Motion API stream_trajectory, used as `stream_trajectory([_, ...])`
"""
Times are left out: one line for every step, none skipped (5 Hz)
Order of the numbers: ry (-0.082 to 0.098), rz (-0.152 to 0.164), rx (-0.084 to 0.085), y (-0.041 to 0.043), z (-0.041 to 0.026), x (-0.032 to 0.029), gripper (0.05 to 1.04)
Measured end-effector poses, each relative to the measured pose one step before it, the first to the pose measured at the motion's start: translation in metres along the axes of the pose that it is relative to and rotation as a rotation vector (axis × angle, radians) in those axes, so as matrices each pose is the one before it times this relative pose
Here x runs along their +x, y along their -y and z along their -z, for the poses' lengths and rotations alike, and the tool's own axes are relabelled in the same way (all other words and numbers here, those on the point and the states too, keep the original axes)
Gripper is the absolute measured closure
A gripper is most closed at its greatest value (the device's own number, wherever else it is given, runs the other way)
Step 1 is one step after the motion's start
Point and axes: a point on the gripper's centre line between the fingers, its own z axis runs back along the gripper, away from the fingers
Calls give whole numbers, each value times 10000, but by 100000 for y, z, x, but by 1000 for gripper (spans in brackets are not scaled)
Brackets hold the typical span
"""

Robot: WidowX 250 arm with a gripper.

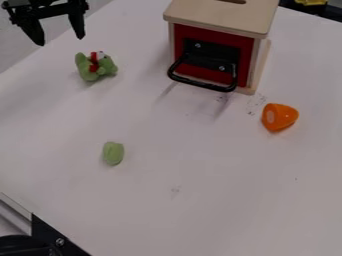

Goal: Open the drawer

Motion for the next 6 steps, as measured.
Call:
stream_trajectory([-383,-16,21,-80,1013,-789,83])
stream_trajectory([-13,-10,39,-179,-451,-1689,83])
stream_trajectory([-2,308,179,-281,-1602,-1891,83])
stream_trajectory([106,7,24,601,-533,-2061,83])
stream_trajectory([73,-1260,132,2800,23,-1383,83])
stream_trajectory([-175,-1347,-92,2662,9,-1220,83])
